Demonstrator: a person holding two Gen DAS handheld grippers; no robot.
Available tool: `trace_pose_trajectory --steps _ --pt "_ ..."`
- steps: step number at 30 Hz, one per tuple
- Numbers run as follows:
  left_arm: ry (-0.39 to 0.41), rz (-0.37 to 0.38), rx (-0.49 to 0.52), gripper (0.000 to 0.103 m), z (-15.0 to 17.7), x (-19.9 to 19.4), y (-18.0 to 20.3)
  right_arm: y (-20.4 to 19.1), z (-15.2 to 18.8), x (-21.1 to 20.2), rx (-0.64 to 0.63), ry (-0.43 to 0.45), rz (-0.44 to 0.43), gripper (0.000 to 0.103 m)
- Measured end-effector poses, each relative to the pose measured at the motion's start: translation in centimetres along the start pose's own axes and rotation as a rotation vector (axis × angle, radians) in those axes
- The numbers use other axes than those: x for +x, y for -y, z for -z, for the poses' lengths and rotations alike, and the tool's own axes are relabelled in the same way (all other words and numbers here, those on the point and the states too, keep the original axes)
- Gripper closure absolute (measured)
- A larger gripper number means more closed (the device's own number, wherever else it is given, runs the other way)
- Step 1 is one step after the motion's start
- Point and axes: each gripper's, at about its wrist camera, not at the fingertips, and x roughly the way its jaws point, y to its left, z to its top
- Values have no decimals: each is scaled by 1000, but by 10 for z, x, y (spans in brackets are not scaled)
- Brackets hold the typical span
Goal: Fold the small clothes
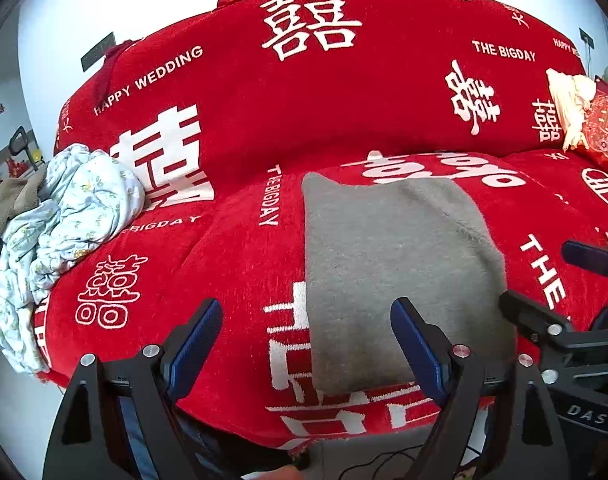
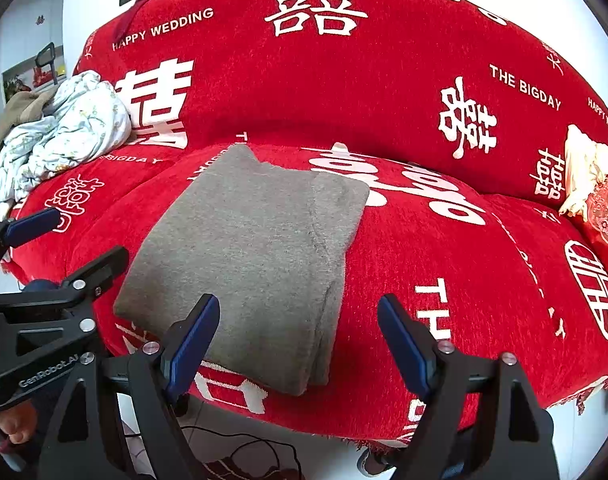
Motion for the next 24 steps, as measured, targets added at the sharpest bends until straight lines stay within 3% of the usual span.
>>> trace_pose_trajectory --steps 24 --pt "2 -12 5 16 2 0 0 -2 0 0 -5 -3 -1 19"
